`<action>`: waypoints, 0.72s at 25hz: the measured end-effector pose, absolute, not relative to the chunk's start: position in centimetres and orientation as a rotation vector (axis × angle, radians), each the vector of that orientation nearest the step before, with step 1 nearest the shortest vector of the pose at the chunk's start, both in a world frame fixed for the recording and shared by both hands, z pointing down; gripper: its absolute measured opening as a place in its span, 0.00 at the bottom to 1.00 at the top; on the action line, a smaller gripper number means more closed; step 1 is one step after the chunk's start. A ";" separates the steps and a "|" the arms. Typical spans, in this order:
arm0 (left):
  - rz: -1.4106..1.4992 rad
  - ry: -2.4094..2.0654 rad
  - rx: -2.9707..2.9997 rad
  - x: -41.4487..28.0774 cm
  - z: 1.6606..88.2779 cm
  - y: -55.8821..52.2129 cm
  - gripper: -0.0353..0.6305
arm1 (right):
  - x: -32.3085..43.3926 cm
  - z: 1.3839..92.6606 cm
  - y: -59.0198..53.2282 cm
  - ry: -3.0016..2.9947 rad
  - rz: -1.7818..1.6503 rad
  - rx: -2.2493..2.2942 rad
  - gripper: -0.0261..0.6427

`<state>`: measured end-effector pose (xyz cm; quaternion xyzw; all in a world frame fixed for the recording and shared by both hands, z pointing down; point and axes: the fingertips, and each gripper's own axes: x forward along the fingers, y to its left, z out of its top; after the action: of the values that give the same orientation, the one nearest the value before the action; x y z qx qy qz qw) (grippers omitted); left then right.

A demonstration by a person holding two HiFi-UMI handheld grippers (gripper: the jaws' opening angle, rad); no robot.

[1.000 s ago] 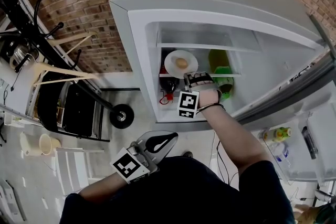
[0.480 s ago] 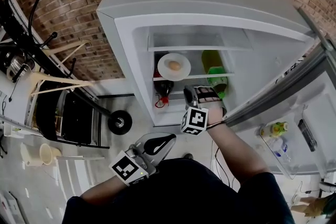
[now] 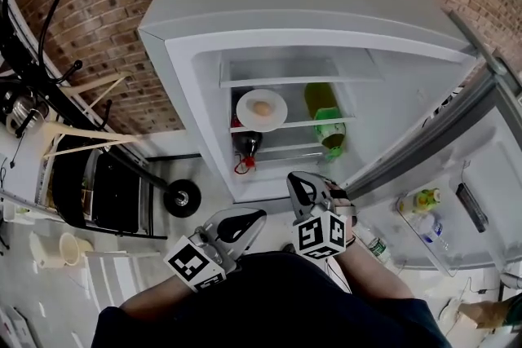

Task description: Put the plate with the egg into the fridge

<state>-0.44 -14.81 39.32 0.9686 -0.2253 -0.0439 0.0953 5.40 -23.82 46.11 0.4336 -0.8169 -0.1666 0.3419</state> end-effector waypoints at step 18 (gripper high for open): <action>-0.075 -0.621 2.895 1.3 39.8 -13.8 0.05 | 3.6 41.2 -15.8 -2.785 0.074 1.140 0.05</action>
<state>1.32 -13.81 39.81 0.9735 -0.2087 -0.0252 0.0896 3.59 -15.79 41.21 0.3778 -0.9232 0.0245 0.0657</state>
